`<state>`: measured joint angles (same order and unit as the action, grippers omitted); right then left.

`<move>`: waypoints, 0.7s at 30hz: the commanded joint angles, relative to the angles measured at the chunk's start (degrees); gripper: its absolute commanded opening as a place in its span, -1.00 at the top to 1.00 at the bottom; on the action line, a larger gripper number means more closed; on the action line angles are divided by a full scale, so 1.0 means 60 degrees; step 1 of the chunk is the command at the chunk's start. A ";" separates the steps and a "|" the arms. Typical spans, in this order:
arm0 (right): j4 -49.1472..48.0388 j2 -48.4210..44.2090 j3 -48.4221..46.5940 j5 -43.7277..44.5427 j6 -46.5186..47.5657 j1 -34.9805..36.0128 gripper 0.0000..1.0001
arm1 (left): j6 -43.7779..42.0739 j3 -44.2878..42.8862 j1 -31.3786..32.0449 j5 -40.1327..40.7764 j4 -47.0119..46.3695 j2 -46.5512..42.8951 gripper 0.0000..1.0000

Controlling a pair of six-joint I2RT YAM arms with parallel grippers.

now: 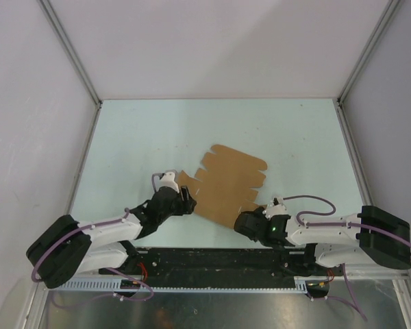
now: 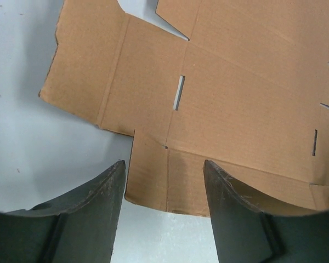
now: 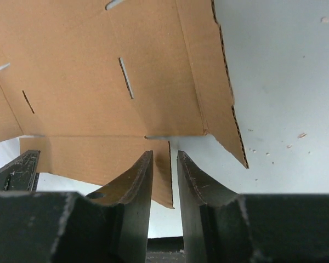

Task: Fold the paper box

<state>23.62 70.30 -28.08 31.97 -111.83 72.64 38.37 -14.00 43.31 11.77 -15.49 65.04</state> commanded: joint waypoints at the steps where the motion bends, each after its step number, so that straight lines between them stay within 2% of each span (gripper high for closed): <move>1: 0.0180 -0.0072 0.0036 0.0502 0.0284 -0.0183 0.43 | -0.0213 -0.0523 -0.0084 -0.0043 -0.0422 0.0366 -0.26; 11: 0.0195 -0.0057 0.0021 0.0473 0.0664 -0.0300 0.57 | -0.0286 -0.0904 -0.0099 -0.0145 -0.0422 0.0967 -0.05; 21: -0.0039 -0.0364 0.0021 0.0473 0.1367 -0.0417 0.67 | -0.0887 -0.0890 -0.0099 -0.0365 -0.0364 0.0602 0.08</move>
<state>23.33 69.82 -28.08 32.14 -106.13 70.48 35.57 -17.82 43.09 10.63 -16.29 70.43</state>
